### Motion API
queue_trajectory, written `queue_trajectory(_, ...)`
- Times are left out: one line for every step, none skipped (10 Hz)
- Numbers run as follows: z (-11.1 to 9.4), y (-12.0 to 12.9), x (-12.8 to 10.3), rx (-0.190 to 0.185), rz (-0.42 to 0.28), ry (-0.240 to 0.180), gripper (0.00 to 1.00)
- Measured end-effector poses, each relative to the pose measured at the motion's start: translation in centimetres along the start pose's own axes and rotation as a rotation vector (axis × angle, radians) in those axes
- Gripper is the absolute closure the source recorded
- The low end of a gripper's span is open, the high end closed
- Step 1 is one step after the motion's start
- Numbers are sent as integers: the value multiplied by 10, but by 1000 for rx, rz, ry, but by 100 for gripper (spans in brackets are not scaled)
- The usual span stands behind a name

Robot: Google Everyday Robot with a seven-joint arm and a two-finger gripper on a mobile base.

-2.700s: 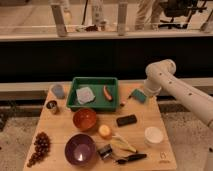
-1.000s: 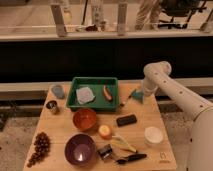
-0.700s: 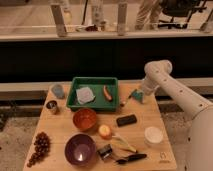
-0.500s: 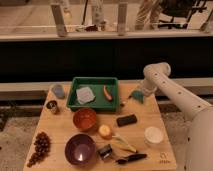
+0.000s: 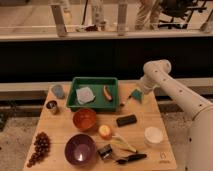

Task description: Place sponge in tray

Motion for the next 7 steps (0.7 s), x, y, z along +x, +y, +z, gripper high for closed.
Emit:
queue_trajectory(12, 0, 4, 2, 58, -17, 20)
queue_trajectory(29, 0, 8, 3, 128, -43, 20)
queue_trajectory(47, 4, 16, -1, 225, -79, 20)
queue_trajectory(57, 8, 21, -4, 283, -101, 20)
queue_trajectory(65, 11, 25, -4, 326, -122, 20)
queue_trajectory(69, 11, 29, 3, 343, -134, 20)
queue_trajectory(68, 10, 30, 15, 351, -143, 20)
